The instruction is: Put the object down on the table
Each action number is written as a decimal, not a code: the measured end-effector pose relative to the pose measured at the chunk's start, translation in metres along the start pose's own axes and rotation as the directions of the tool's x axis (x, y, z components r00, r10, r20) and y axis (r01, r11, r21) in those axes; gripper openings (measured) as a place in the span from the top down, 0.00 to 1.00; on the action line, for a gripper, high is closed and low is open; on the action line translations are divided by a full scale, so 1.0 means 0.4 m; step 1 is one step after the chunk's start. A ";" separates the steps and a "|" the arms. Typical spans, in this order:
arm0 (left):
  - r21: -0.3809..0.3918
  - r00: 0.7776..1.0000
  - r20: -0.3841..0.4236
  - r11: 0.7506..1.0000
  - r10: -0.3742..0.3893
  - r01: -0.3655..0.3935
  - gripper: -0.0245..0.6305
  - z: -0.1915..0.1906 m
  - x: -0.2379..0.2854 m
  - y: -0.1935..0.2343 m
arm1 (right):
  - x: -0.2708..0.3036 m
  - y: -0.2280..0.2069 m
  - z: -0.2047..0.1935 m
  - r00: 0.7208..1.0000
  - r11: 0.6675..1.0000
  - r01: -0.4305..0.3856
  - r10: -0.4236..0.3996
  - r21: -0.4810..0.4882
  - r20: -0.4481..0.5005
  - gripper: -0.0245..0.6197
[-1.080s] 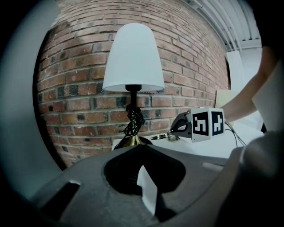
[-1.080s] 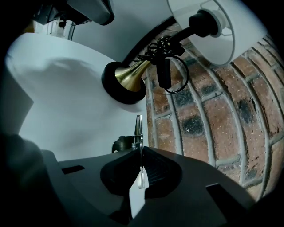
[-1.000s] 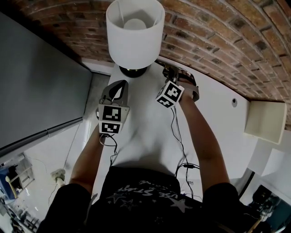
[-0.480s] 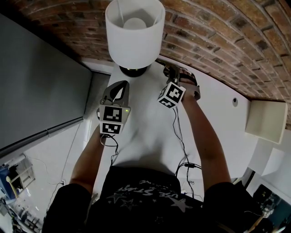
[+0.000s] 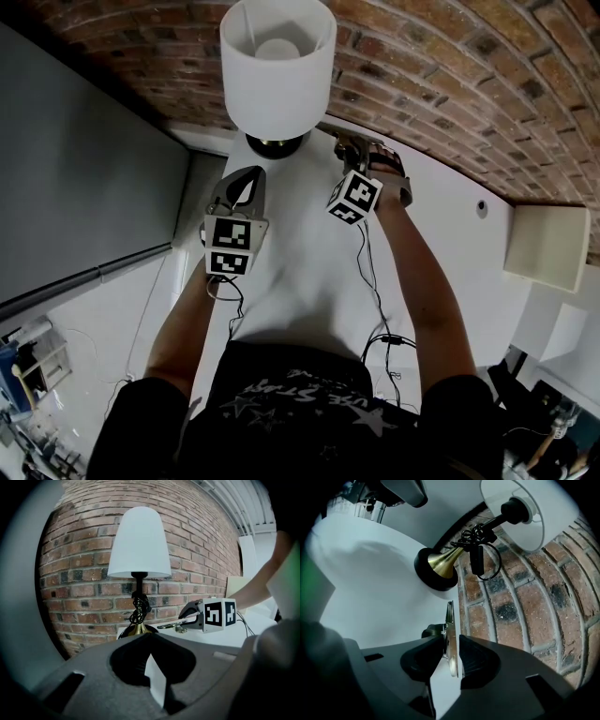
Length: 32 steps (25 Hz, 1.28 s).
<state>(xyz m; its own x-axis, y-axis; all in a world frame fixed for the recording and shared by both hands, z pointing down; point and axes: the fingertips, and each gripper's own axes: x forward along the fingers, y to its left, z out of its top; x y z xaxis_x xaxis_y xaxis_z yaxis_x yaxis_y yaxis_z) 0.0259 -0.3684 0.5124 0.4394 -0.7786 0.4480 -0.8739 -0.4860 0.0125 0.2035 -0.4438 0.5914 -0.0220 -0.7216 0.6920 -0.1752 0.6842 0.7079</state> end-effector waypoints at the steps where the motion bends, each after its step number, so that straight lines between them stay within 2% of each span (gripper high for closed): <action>1: -0.001 1.000 0.001 1.000 0.000 0.000 0.94 0.001 -0.002 -0.001 | -0.003 0.001 0.000 1.000 1.000 -0.004 0.004 0.000 0.000 0.79; 8: -0.003 1.000 0.022 1.000 -0.002 0.002 0.94 0.020 -0.035 -0.007 | -0.057 -0.001 0.007 1.000 0.999 0.000 0.000 0.049 0.001 0.76; 15: 0.005 0.998 0.063 1.000 -0.029 0.029 0.94 0.053 -0.108 -0.032 | -0.162 -0.015 0.005 0.998 0.988 0.063 -0.063 0.138 -0.005 0.79; 21: 0.006 0.992 0.092 0.997 -0.082 0.082 0.94 0.071 -0.182 -0.054 | -0.279 -0.030 0.023 0.992 0.964 0.126 -0.127 0.233 -0.011 0.84; 29: 0.031 0.966 0.096 0.970 -0.242 0.240 0.94 0.063 -0.249 -0.122 | -0.434 -0.014 0.033 0.975 0.881 0.217 -0.218 0.420 -0.047 0.96; 32: 0.054 0.955 0.073 0.958 -0.286 0.283 0.94 0.048 -0.252 -0.157 | -0.482 0.021 0.009 0.974 0.828 0.222 -0.215 0.515 -0.074 0.96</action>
<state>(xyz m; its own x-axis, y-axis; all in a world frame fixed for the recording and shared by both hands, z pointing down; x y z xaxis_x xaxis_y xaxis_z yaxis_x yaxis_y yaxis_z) 0.0403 -0.2670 0.4494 0.6852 -0.6338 0.3590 -0.7013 -0.7071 0.0903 0.2030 -0.2996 0.4635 0.0893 -0.8419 0.5322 -0.6567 0.3520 0.6670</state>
